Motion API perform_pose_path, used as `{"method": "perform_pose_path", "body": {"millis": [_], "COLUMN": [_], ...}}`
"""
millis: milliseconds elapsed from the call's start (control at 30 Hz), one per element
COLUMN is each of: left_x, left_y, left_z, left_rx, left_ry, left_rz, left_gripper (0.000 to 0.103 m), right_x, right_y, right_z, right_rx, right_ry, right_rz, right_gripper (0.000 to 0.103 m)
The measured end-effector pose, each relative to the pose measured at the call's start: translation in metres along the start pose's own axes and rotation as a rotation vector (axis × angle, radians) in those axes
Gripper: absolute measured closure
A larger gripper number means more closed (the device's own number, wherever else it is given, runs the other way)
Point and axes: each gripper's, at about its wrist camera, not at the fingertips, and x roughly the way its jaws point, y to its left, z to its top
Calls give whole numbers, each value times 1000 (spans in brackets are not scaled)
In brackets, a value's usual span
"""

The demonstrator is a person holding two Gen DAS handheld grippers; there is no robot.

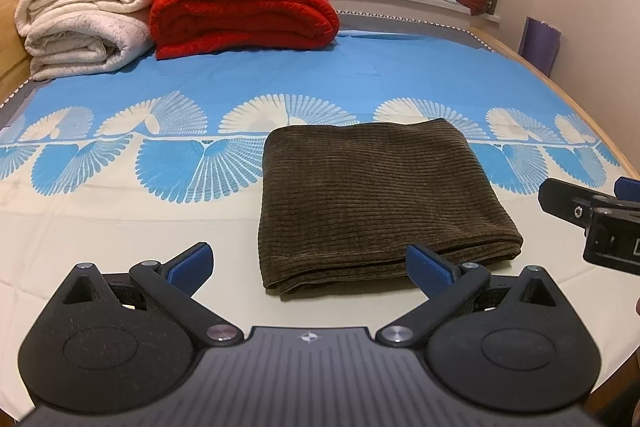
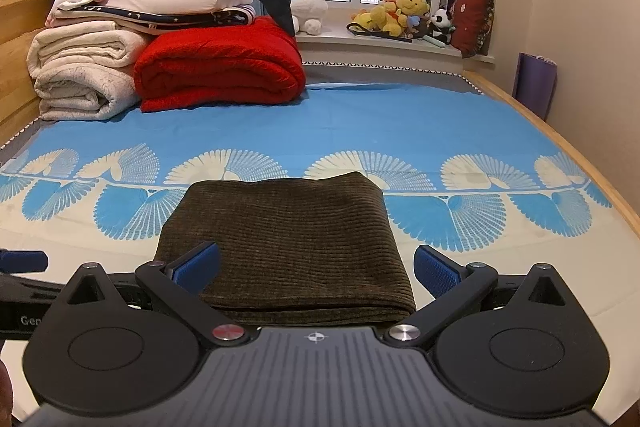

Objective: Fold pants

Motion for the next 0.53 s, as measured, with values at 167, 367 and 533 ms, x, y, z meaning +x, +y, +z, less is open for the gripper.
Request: {"method": "perform_pose_path", "body": {"millis": [167,367,533], "left_x": [3,3,4], "left_y": [-1,-2,-2], "left_z": [1,0,-1], "left_rx": [-3,1,-1], "left_ry": [5,-1,-3], "left_rz": [-3,-5,-2], "left_gripper": [0,0,0], "right_x": [-1,1,1], "right_y": [0,2,3], "right_z": [1,0,1], "right_rx": [1,-6,-12], "right_ry": [-4,3,4], "right_rz": [4,4,10], "right_gripper": [1,1,1]}}
